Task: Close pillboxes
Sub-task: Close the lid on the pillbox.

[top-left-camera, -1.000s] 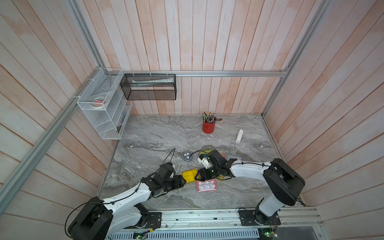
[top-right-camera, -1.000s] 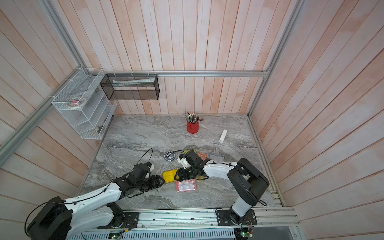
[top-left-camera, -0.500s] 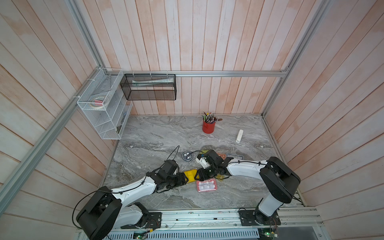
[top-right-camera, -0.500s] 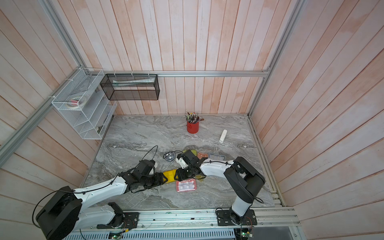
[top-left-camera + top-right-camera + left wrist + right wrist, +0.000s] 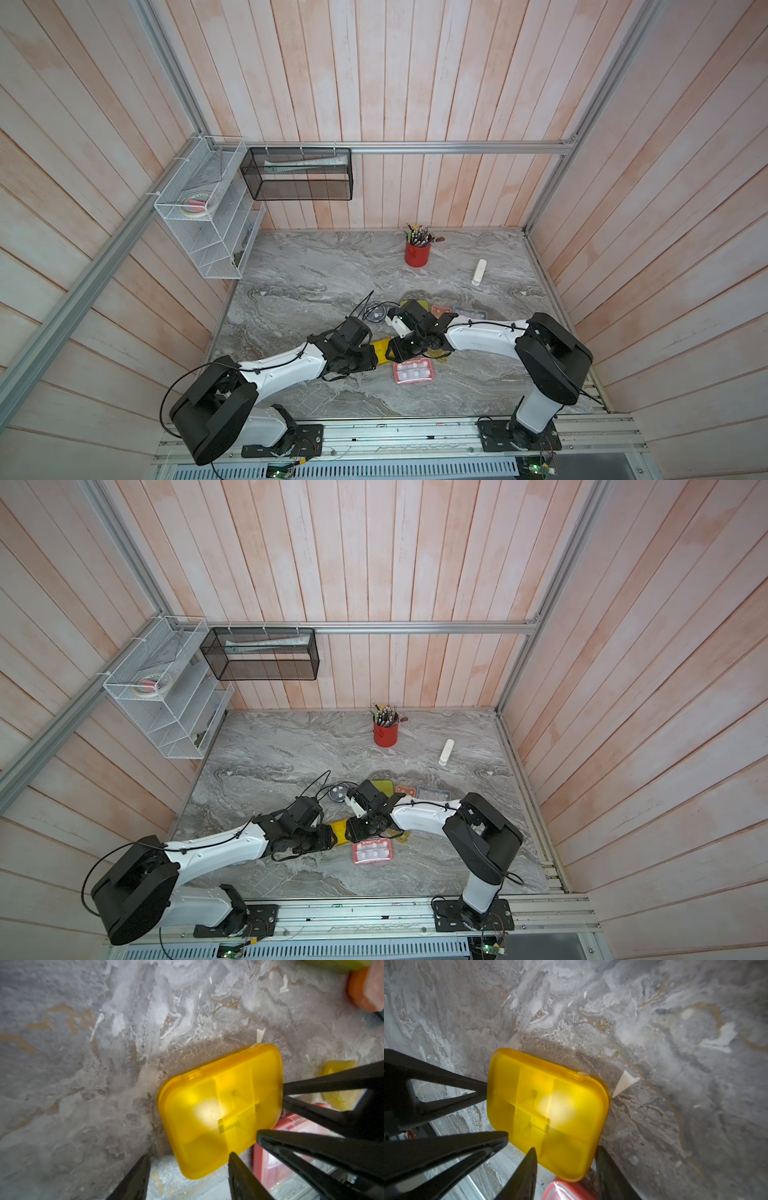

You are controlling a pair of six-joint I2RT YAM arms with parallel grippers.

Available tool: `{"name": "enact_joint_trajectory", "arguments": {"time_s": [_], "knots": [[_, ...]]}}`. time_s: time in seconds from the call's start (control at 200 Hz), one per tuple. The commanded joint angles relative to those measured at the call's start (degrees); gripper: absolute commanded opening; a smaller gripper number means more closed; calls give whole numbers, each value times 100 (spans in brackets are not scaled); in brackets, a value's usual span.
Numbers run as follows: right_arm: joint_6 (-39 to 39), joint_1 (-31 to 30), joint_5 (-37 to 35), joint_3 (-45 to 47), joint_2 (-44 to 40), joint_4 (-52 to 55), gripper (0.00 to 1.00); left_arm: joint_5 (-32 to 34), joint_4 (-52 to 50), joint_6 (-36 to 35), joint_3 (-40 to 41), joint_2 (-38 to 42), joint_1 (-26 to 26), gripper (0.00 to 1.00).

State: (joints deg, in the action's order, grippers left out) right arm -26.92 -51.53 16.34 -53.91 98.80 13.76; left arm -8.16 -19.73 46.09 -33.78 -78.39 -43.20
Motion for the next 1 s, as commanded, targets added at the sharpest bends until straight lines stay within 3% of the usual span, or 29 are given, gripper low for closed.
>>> {"name": "enact_joint_trajectory", "arguments": {"time_s": [0.0, 0.995], "knots": [[98, -47, -719, -17, 290, 619, 46, 333, -708, -97, 460, -665, -47, 60], [357, -340, -1924, -199, 685, 1123, 47, 456, -851, -44, 618, -1125, -329, 48]]}}
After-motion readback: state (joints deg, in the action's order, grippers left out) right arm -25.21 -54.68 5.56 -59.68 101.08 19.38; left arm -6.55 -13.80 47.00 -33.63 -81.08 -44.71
